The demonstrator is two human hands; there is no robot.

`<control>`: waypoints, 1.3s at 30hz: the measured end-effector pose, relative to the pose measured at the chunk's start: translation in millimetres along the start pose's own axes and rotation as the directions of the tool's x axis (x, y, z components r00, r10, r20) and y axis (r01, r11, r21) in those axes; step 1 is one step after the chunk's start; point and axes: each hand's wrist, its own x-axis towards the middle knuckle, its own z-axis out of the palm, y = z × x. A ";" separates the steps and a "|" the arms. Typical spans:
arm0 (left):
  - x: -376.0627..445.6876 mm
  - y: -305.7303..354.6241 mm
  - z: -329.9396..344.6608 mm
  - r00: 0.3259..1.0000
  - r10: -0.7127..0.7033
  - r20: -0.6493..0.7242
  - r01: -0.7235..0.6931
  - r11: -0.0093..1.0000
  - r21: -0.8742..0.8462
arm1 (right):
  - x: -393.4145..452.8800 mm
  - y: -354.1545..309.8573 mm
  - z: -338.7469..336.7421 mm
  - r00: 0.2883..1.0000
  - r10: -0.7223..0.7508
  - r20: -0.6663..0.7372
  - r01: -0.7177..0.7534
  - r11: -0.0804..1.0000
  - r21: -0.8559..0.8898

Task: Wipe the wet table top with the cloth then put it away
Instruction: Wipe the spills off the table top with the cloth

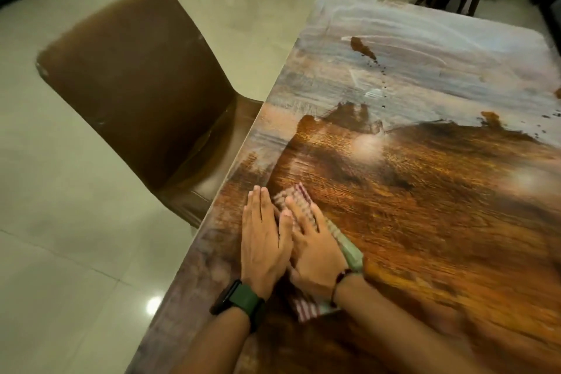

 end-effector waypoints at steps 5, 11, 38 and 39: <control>-9.0 -13.9 -16.4 0.999 -0.003 0.037 0.004 0.999 -0.043 | -11.0 -13.0 6.6 1.000 0.013 0.025 -0.013 1.000 0.008; -11.2 -19.6 -9.9 0.996 0.080 0.042 -0.081 0.996 0.030 | 85.0 39.1 -9.0 0.987 0.147 0.066 -0.145 0.989 -0.035; -55.0 -58.7 -52.5 0.978 -0.143 -0.149 0.131 0.987 -0.092 | 56.3 -43.2 5.4 0.966 -0.245 0.086 0.243 0.969 0.038; -55.9 -60.2 -49.6 0.980 -0.130 -0.153 0.120 0.990 -0.074 | 72.2 -35.4 3.4 0.976 -0.208 0.068 0.210 0.978 -0.023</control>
